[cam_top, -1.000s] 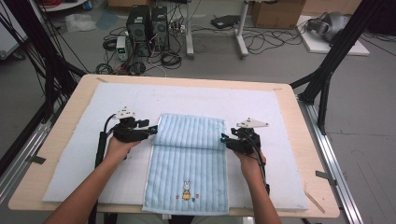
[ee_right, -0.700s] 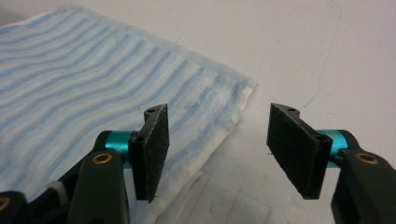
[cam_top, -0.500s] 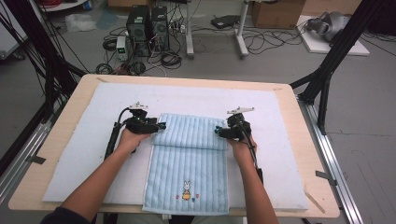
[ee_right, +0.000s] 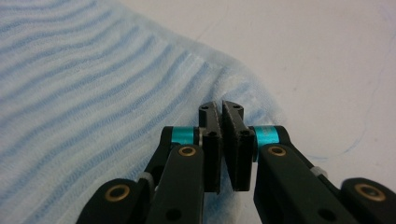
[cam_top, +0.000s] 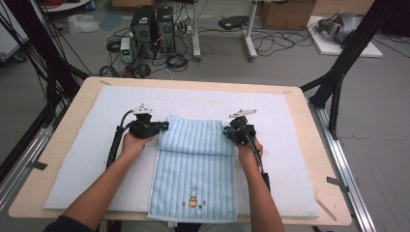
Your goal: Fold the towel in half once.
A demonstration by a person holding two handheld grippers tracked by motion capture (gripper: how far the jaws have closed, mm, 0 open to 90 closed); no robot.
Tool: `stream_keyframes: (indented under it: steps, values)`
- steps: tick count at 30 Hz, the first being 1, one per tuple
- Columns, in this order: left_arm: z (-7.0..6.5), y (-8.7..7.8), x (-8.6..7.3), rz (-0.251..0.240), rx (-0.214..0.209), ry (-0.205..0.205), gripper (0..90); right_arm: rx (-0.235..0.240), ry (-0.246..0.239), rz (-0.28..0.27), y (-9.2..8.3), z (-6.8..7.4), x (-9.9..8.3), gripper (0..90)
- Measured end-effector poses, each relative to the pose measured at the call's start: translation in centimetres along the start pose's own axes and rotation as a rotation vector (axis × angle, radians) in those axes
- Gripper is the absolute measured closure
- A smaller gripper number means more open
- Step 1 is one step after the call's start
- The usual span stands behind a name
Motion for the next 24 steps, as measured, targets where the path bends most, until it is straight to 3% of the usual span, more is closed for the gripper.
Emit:
stream_keyframes:
  steps: [4,8,13,16,21,24]
  values:
    - [-0.8,-1.5,0.9,-0.041,-0.038,0.005,87.8,0.026,0.004,-0.044,-1.7,0.4,0.6,86.2]
    - [-1.9,-3.2,1.3,-0.091,-0.076,0.004,87.9,0.039,-0.027,-0.088,-3.7,1.2,0.9,86.1]
    - [-3.2,-4.9,0.2,-0.103,-0.116,0.011,87.8,0.073,-0.044,-0.127,-6.1,2.4,0.5,86.1]
    - [-3.9,-5.7,-0.9,-0.100,-0.134,0.013,87.8,0.089,-0.055,-0.124,-6.9,3.2,-0.5,86.1]
    - [-5.0,-6.4,-2.8,-0.047,-0.142,0.070,87.8,0.122,-0.064,-0.092,-7.2,4.1,-2.1,86.1]
    - [-5.4,-6.5,-4.0,-0.015,-0.155,0.068,87.8,0.129,-0.078,-0.072,-7.6,4.7,-3.0,86.0]
Point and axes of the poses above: each handheld gripper's, and its own axes: y roughly forward along the jaws, x roughly out of its top, z roughly to its left, the point moved 8 cm from there along y, roughly forward along the jaws, and after that the axes turned 2 degrees about -z, right-handed, at the moved point
